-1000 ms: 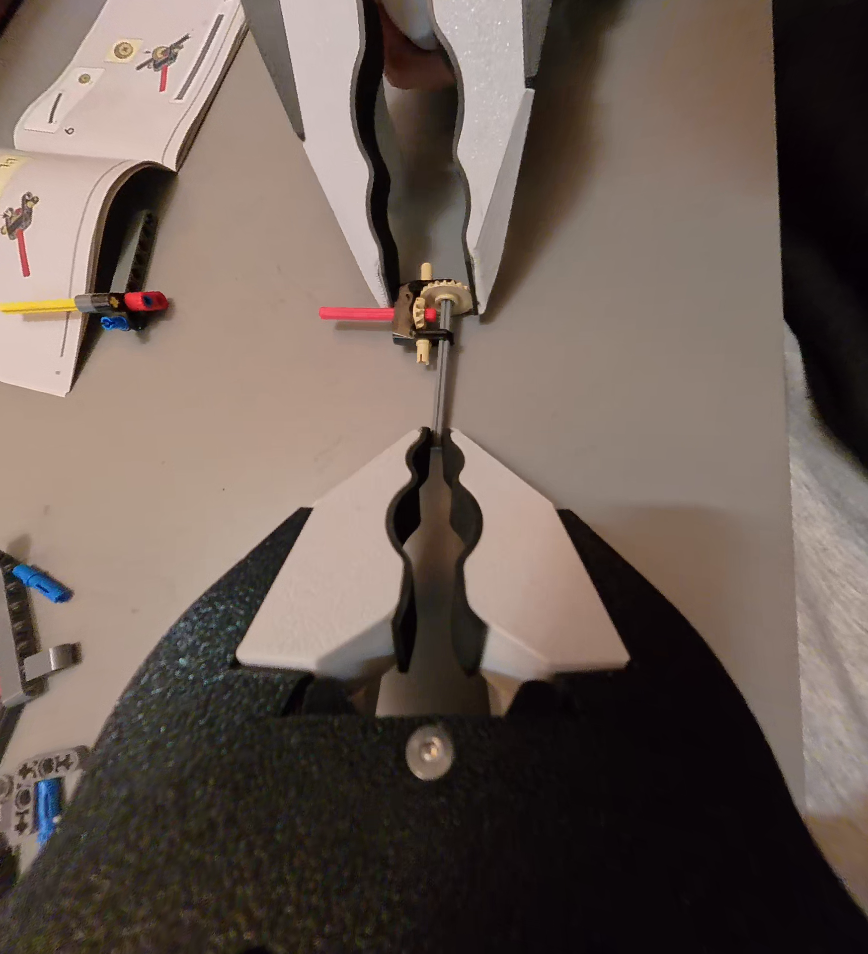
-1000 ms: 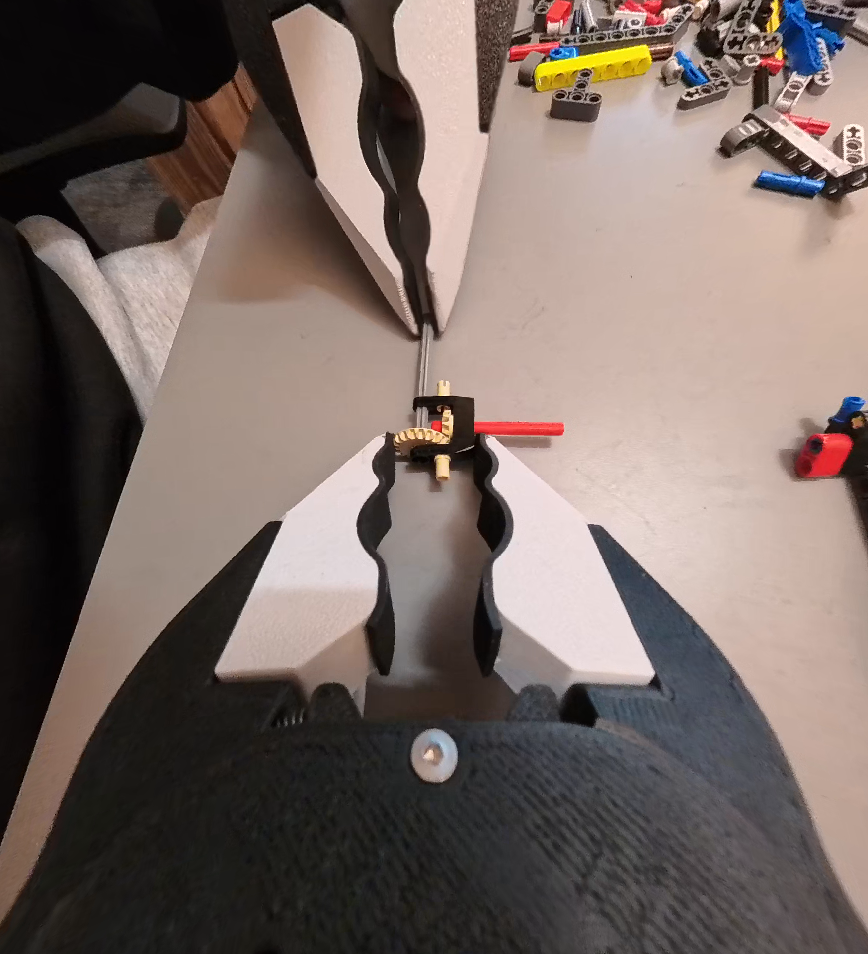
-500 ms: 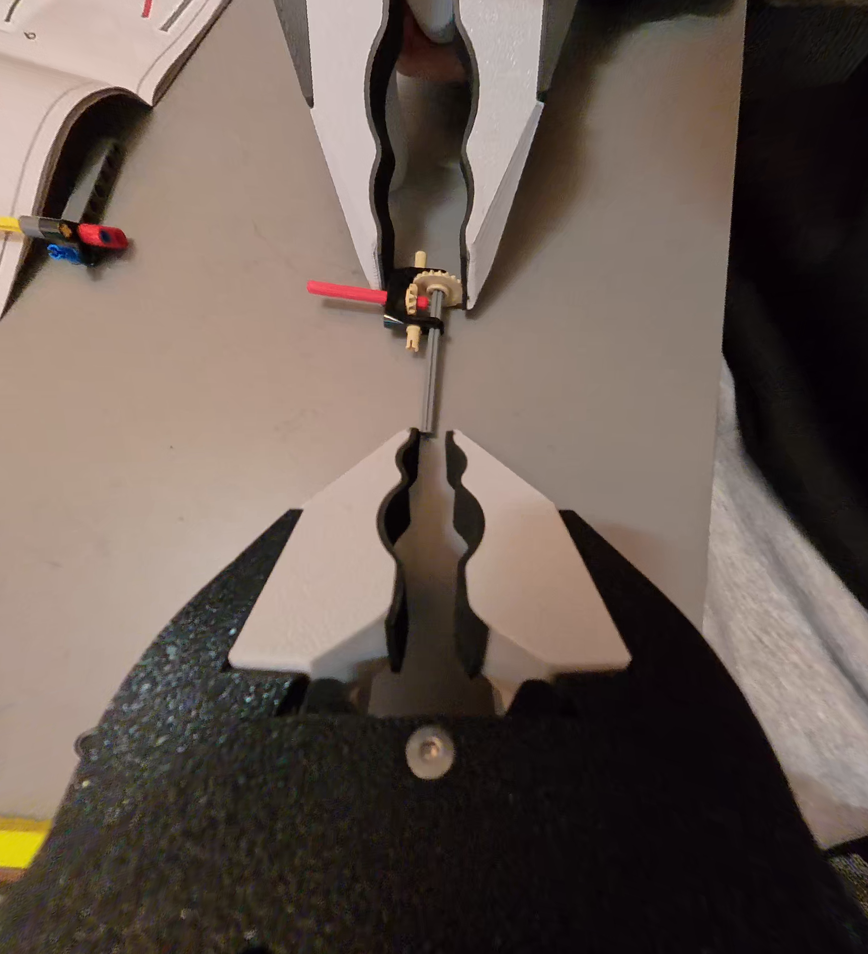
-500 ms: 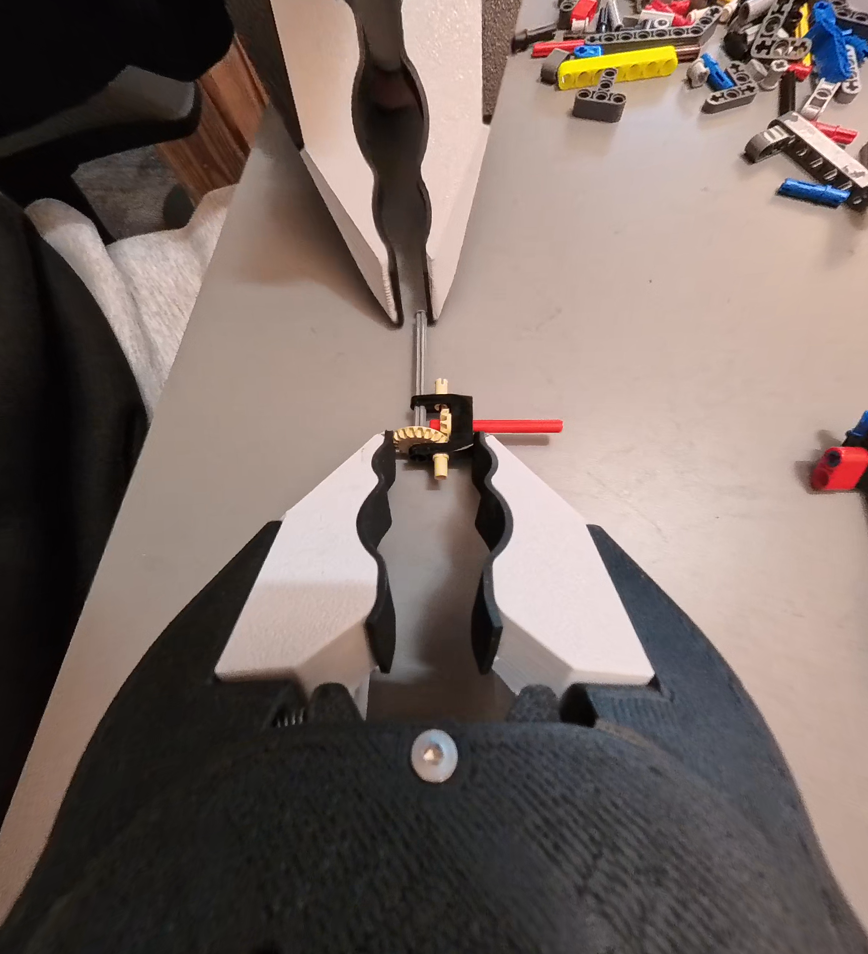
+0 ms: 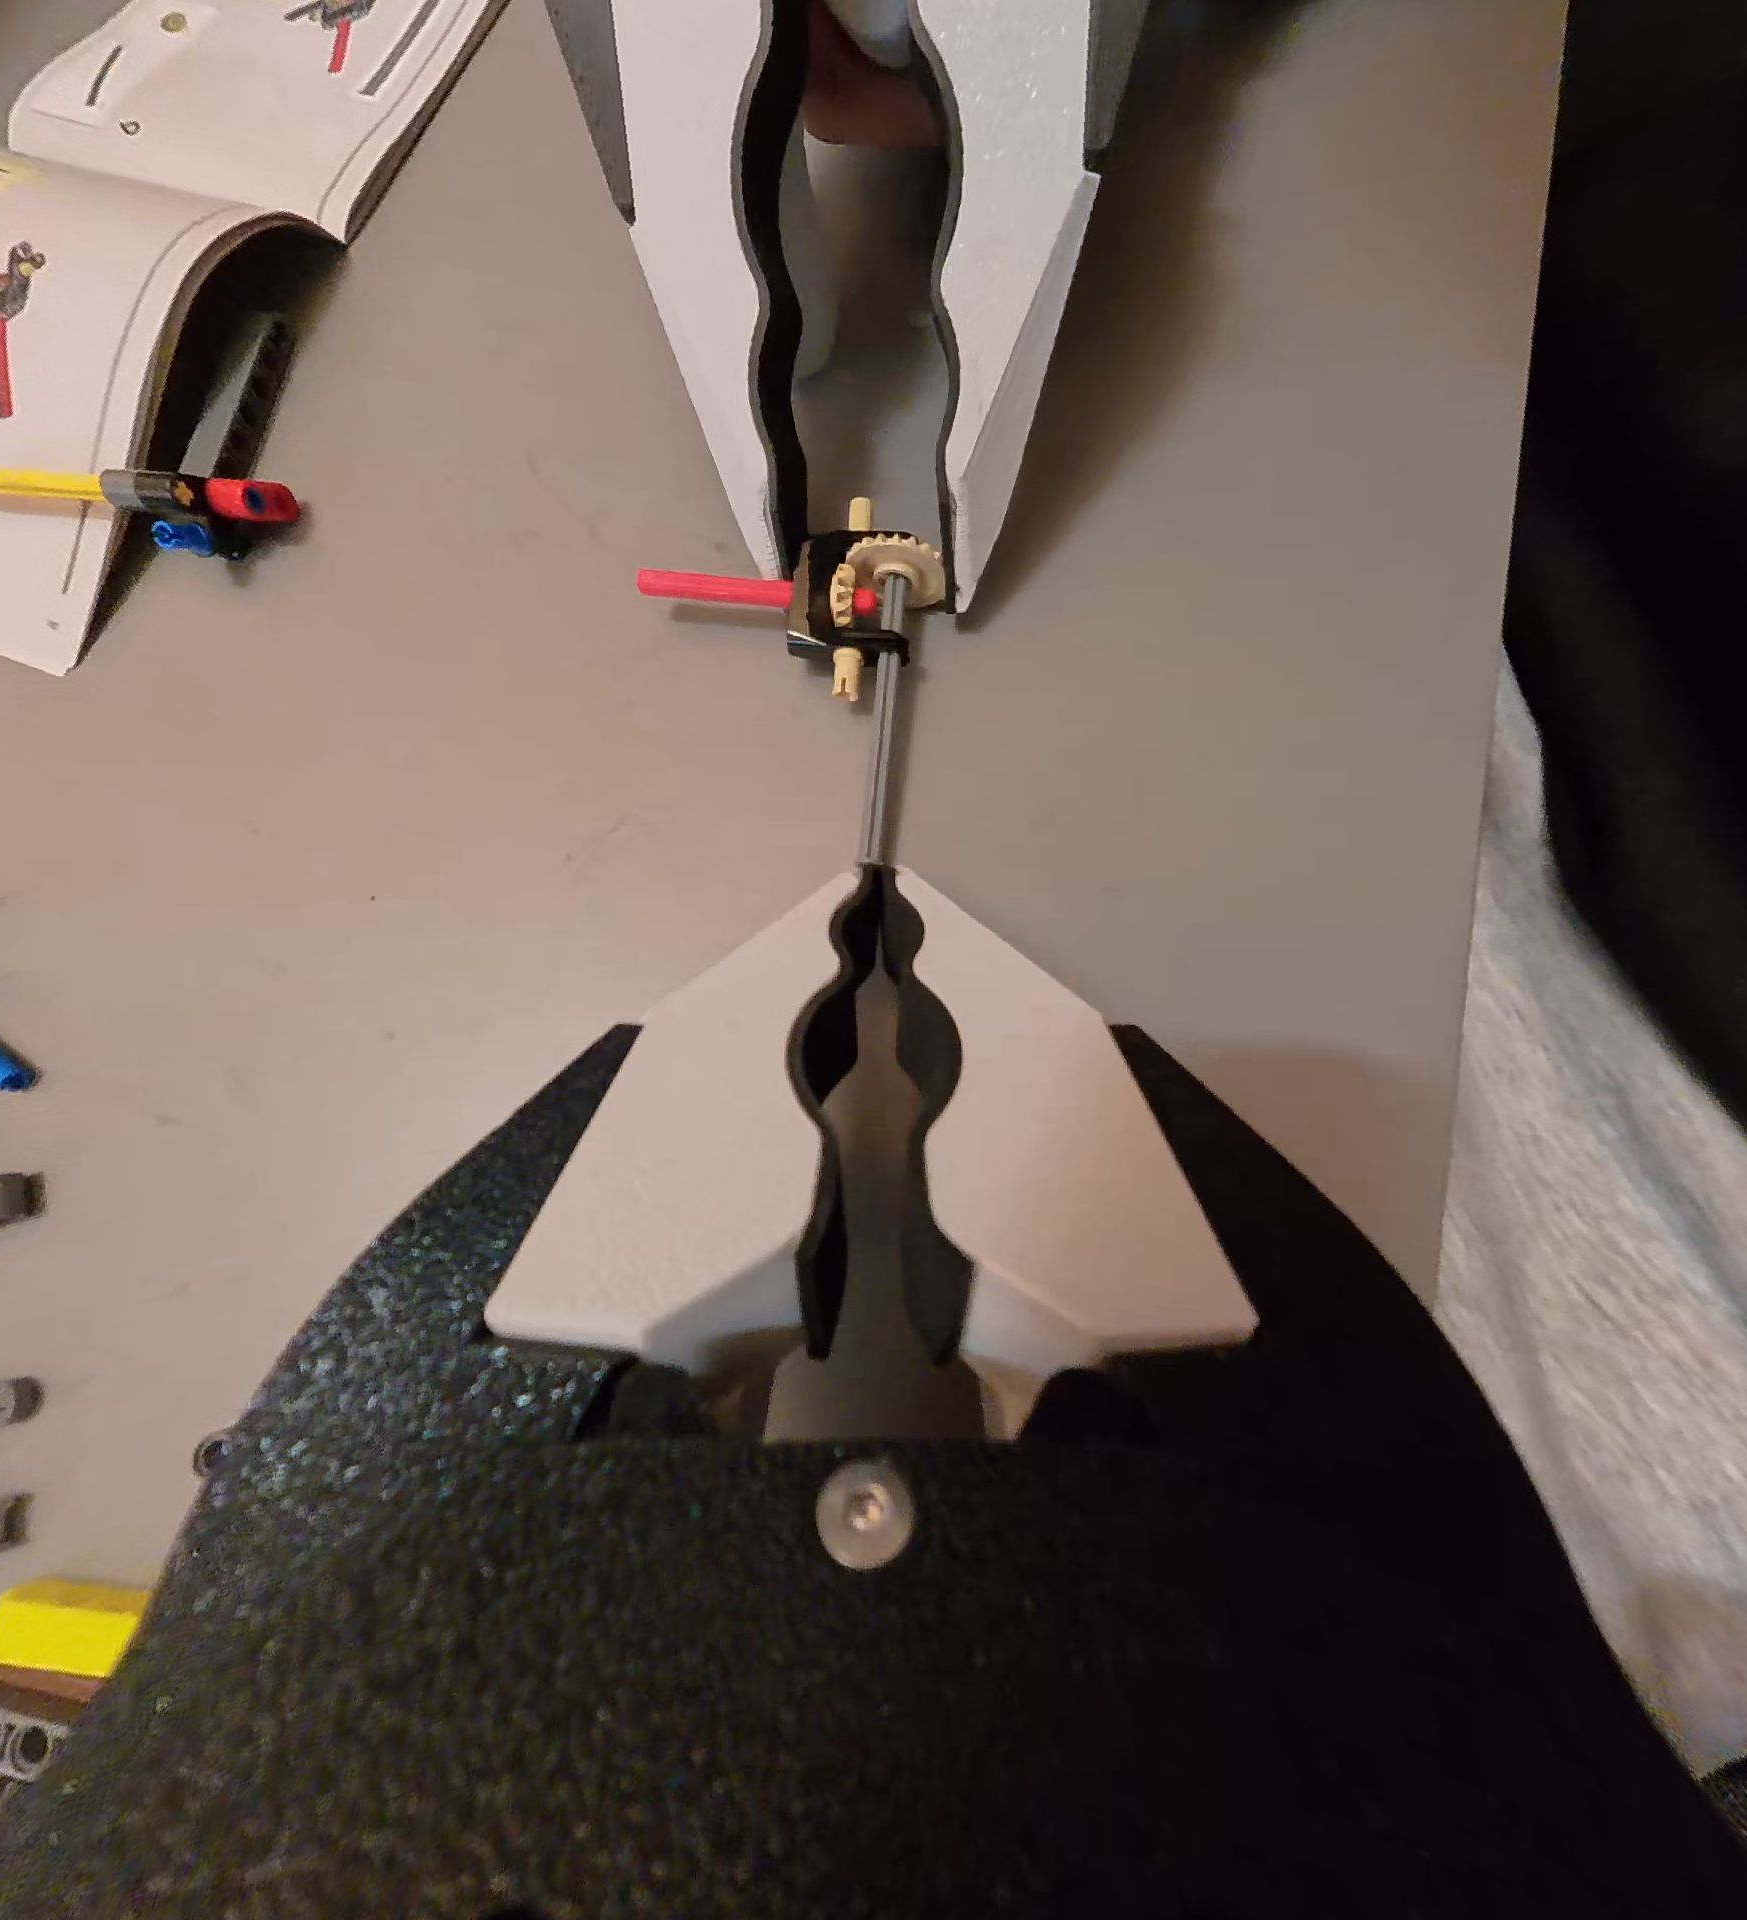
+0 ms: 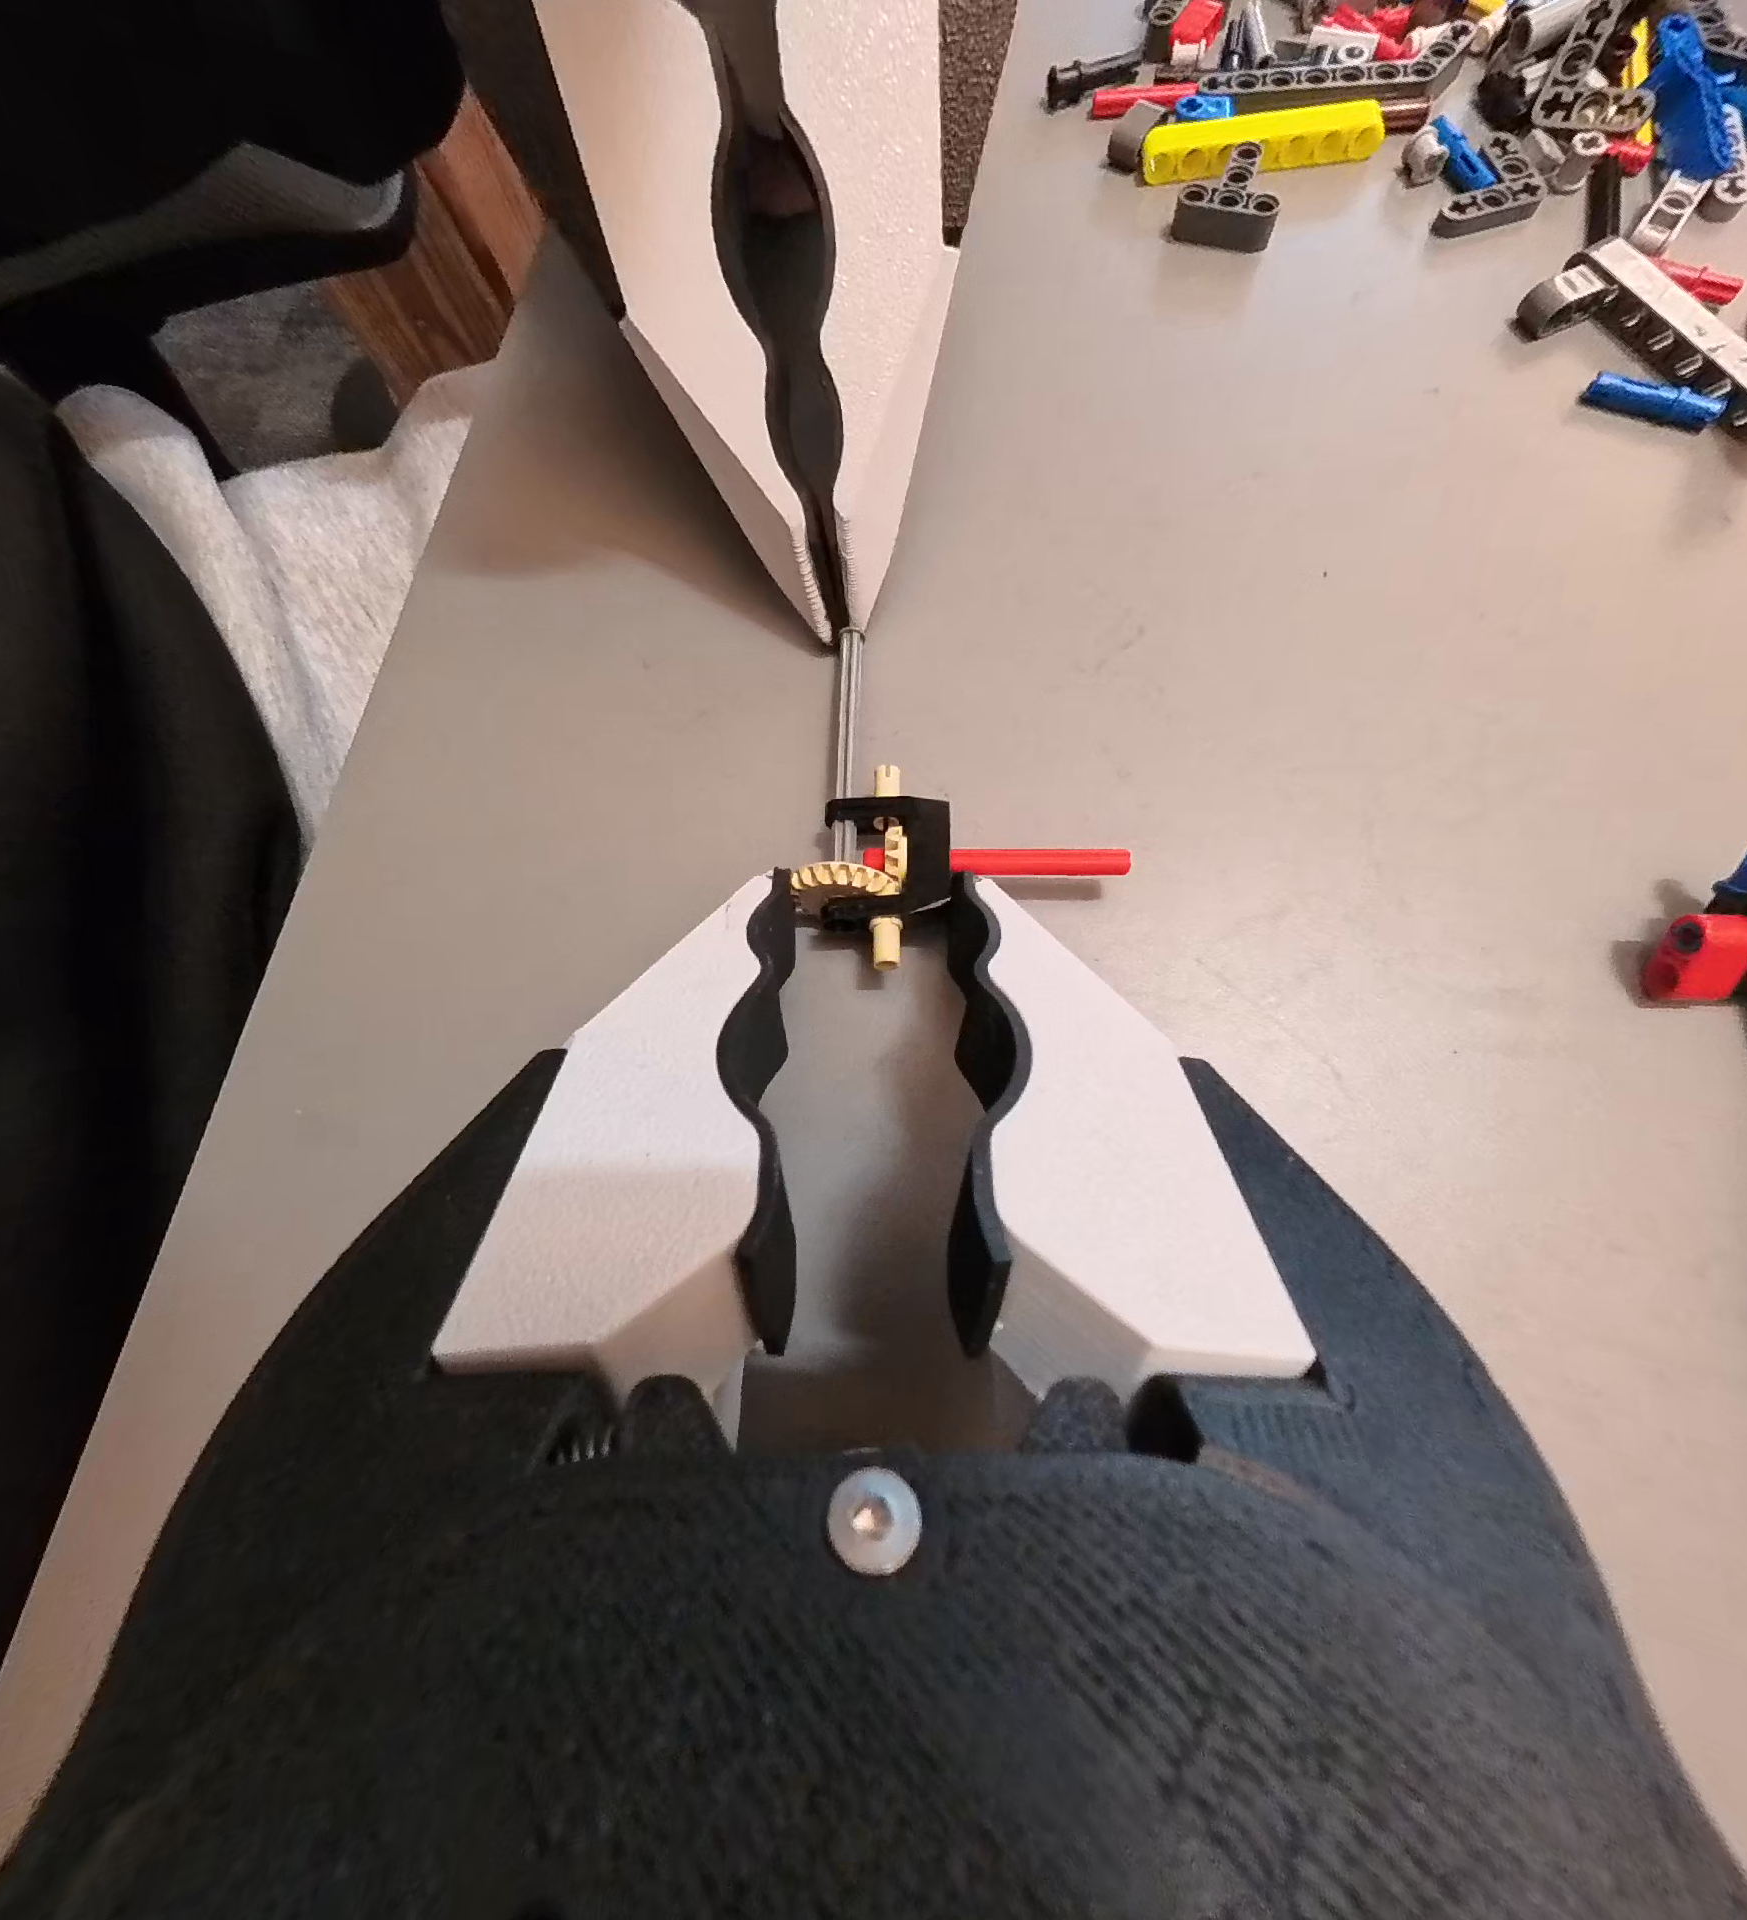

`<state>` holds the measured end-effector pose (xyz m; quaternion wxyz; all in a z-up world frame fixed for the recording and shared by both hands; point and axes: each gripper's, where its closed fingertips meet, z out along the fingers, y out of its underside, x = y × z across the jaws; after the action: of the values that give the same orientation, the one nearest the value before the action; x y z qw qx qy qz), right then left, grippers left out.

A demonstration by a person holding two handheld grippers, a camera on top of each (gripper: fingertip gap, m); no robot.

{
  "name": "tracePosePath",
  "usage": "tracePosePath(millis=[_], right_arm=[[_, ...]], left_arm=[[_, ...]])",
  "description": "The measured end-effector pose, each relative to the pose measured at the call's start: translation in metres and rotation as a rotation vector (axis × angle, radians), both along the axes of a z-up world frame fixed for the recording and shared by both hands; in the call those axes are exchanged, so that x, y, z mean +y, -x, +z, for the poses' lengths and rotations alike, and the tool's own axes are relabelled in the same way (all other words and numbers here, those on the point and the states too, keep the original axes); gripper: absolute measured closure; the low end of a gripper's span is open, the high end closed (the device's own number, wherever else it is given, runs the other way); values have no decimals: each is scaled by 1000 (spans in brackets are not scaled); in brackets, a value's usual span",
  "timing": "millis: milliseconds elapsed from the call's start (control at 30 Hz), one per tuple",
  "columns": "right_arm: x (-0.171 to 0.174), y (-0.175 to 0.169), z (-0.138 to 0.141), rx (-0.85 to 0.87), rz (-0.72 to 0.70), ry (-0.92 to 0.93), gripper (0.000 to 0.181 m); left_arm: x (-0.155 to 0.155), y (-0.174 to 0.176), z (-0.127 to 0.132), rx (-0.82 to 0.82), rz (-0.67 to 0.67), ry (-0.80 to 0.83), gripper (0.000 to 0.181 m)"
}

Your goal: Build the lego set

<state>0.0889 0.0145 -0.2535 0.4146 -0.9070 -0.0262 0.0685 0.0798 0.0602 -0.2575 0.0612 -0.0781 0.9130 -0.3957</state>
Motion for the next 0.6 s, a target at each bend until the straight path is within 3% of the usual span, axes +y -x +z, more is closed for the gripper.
tracePosePath(millis=[433, 500, 600], right_arm=[[0, 0, 0, 6, 9, -2, 152], [0, 1, 0, 5, 10, -2, 152], [0, 1, 0, 5, 12, -2, 152]], left_arm=[[2, 4, 1, 31, 10, 22, 169], [0, 3, 0, 19, 15, 11, 179], [-1, 0, 0, -17, 23, 2, 180]])
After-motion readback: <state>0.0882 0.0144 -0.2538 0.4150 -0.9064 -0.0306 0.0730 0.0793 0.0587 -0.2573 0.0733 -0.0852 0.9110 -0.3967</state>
